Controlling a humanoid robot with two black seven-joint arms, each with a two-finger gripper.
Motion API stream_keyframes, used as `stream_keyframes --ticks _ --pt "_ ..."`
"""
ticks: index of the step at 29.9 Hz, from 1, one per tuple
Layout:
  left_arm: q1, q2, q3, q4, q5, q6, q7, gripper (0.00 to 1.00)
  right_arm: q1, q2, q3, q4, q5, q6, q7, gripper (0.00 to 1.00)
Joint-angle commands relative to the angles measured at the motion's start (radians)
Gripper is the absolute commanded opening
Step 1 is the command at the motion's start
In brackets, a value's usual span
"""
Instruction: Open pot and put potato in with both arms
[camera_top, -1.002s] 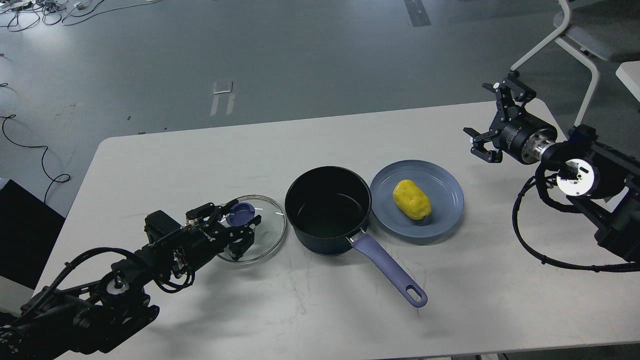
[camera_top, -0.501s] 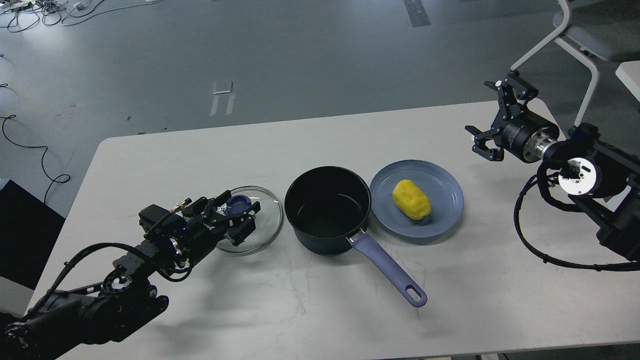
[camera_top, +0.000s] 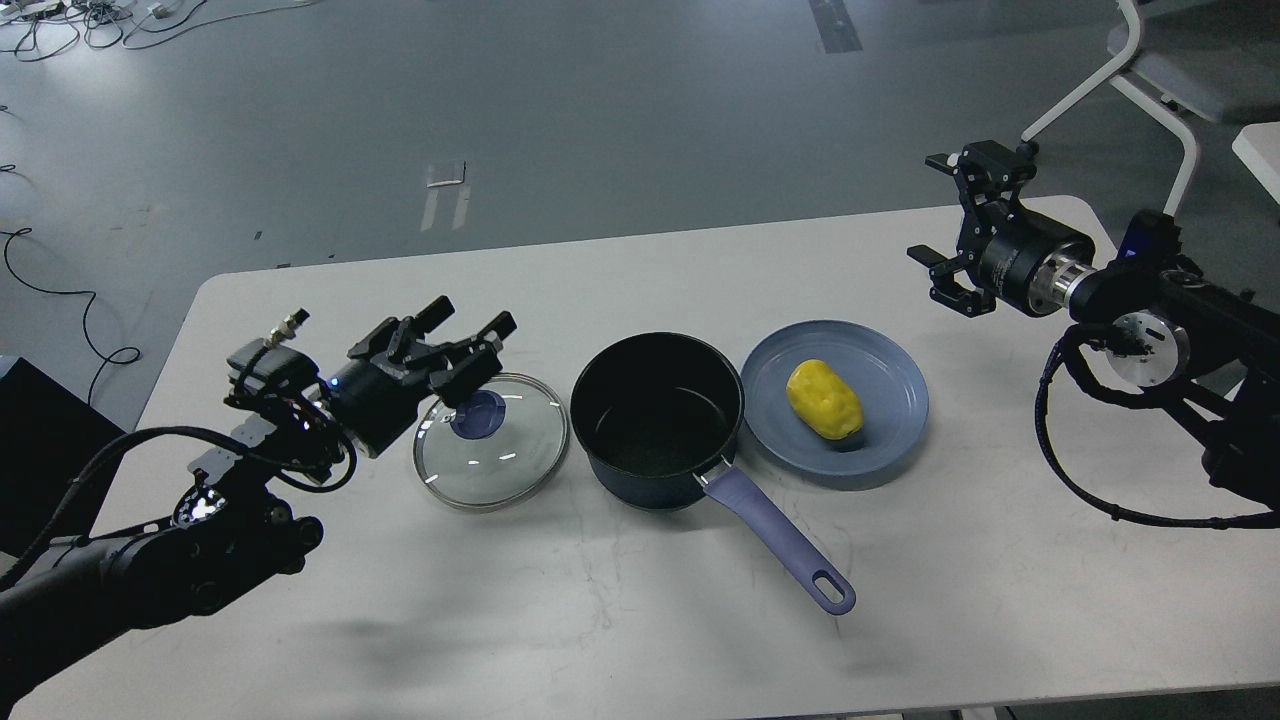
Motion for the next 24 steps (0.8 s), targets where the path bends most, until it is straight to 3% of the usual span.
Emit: stream_keyframes --ticks 1,3,4,5,7,12,15,16,24 --pt "-0.129 -0.006 -0.026 0.002 -0.422 -0.129 0.0 0.98 0.067 -0.014 -0.147 0.031 -0.298 -0.009 0.099 1.0" --pt "-0.172 -0.007 -0.042 0.003 -0.657 -0.184 0.062 0.98 0.11 -0.026 -0.232 0.031 -0.481 -0.02 0.11 1.0" --pt "-0.19 -0.01 -0.054 0.003 -0.77 -0.195 0.123 0.98 0.134 -0.04 -0.287 0.031 -0.604 -0.05 0.117 1.0" --pt "-0.2 -0.019 -0.071 0.003 -0.854 -0.195 0.18 0.98 0.156 -0.046 -0.34 0.029 -0.704 -0.086 0.148 1.0" --pt "-0.2 -0.038 -0.098 0.003 -0.89 -0.197 0.239 0.98 0.176 -0.045 -0.41 0.031 -0.808 -0.114 0.189 0.99" --pt "-0.18 -0.053 -0.101 0.009 -0.887 -0.195 0.26 0.98 0.211 -0.031 -0.507 0.032 -0.839 -0.118 0.194 0.96" --pt "-0.16 -0.053 -0.101 0.011 -0.887 -0.195 0.26 0.98 0.207 0.004 -0.544 0.043 -0.842 -0.121 0.209 0.89" --pt "-0.152 -0.052 -0.1 0.011 -0.887 -0.195 0.26 0.98 0.202 0.015 -0.582 0.048 -0.854 -0.121 0.229 0.82" --pt "-0.132 -0.038 -0.094 0.012 -0.884 -0.197 0.26 0.98 0.21 0.073 -0.678 0.014 -0.874 -0.123 0.232 0.82"
